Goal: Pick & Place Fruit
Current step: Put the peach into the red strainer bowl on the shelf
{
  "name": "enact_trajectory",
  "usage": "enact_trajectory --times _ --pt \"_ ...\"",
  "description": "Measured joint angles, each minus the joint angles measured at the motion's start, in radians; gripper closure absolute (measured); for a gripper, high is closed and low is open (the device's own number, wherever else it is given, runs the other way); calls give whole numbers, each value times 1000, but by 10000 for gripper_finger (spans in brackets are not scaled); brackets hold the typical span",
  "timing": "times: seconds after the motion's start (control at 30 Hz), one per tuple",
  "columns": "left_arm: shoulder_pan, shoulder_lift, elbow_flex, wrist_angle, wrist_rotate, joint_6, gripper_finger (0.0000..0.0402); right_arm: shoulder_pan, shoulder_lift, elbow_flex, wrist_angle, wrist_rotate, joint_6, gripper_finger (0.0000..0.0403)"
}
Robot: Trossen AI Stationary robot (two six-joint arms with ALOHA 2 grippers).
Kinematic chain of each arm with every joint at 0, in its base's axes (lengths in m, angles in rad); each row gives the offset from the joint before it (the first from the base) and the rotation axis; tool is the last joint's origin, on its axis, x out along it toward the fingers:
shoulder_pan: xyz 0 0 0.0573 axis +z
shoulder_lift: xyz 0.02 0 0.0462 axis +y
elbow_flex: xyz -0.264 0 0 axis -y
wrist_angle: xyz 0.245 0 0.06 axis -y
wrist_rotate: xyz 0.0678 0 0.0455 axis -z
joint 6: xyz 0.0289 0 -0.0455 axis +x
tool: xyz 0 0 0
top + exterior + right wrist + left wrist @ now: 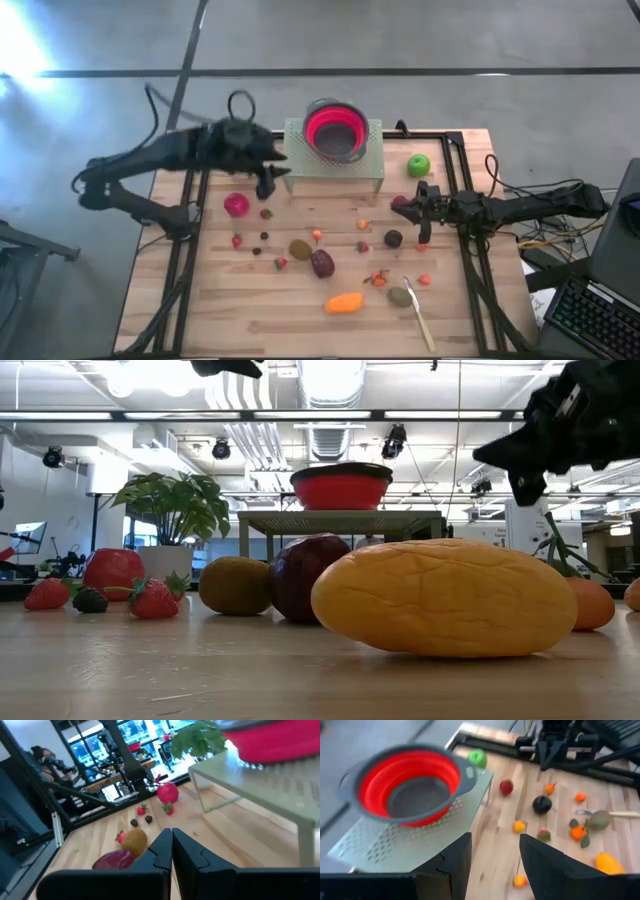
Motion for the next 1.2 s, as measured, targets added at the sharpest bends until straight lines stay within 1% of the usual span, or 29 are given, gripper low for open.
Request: enact_trajectory --times 0.1,0.23,0.4,0.53,0.7,0.8,0.93,1.1,1.2 --pt "-63 -93 -189 204 -28 0 235 12 22 72 -90 9 -27 394" --pt "-134 -187 -407 466 -32 13 238 22 83 188 -291 64 -36 394" --pt "-206 -258 -631 759 -32 136 239 57 193 330 -520 81 19 394" --pt "-246 -275 -792 1015 -32 198 239 106 290 428 -684 90 122 394" --pt "-270 -285 -946 1279 -18 271 239 205 418 549 -959 171 328 394" --pt "-271 -288 -999 1377 13 296 238 275 494 627 -1140 181 503 394" --pt "-271 -296 -1032 1393 17 288 239 380 593 737 -1354 182 739 394" --pt "-271 -300 -1032 1392 21 270 239 507 713 867 -1541 182 987 394" --pt "-271 -300 -1032 1392 24 254 239 578 787 931 -1619 179 1093 394"
